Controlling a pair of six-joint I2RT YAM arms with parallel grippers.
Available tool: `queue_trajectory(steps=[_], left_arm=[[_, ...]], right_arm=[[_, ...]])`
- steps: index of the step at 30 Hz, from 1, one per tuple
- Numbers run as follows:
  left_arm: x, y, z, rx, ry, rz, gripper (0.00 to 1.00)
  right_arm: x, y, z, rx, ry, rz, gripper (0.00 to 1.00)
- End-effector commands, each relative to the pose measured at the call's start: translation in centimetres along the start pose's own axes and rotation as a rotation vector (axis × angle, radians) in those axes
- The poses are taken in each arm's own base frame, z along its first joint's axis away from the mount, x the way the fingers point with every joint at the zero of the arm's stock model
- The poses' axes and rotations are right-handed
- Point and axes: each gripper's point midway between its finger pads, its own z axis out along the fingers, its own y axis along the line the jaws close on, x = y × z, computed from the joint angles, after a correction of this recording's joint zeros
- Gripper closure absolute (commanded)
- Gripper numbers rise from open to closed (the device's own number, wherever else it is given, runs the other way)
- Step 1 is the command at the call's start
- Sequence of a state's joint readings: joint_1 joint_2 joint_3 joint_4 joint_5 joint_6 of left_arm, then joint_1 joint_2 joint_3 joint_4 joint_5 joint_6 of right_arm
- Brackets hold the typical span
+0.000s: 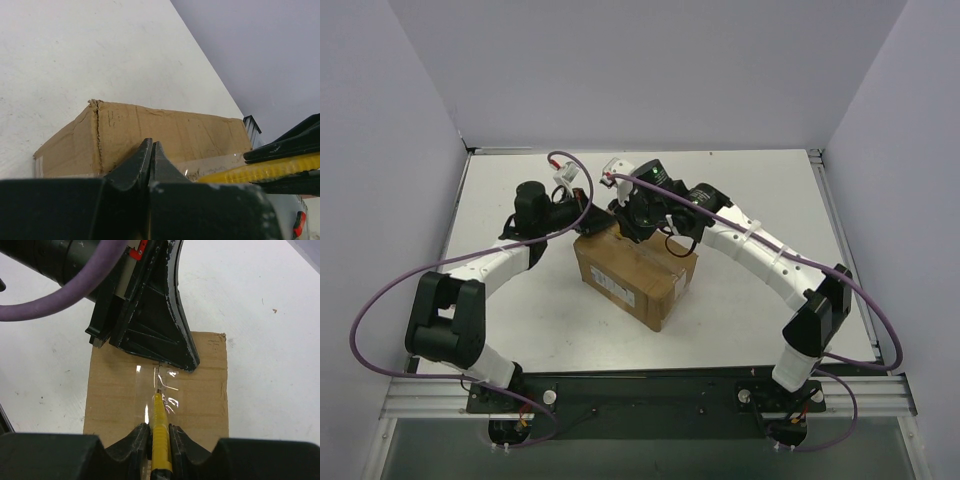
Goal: Unpack the express box
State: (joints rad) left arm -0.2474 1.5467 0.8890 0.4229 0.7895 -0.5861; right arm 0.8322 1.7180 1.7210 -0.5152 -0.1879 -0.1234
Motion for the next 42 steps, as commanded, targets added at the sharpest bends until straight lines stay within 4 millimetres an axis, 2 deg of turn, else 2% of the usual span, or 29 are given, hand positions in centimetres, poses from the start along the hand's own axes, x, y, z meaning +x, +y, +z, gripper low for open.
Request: queue_trajectory(steps=[1, 7, 21, 31, 42], left_arm=[[1.3, 2.8, -0.3, -0.122, 0.013, -0.019, 1.0], [1.6, 3.5, -0.4, -0.149, 0.018, -0.013, 1.0], [1.6, 4.9, -0.7, -0.208, 0.014, 0.005, 1.0], [1.4, 5.7, -1.1, -0.234, 0.012, 0.006, 1.0], [1.3, 6.5, -1.1, -0.252, 0.019, 0.011, 1.0]], right_arm=[[1.2, -0.4, -2.3, 0.053, 0.026, 0.03, 1.0], [1.5, -0.5, -2.8, 0.065, 0.046, 0.035, 1.0], [3.0, -0.8, -5.5, 0.09, 0.088, 0.071, 1.0], [4.9, -0.7, -6.3, 0.091, 0.126, 0.103, 1.0], [6.9, -1.0, -8.1, 0.097, 0.144, 0.132, 1.0]])
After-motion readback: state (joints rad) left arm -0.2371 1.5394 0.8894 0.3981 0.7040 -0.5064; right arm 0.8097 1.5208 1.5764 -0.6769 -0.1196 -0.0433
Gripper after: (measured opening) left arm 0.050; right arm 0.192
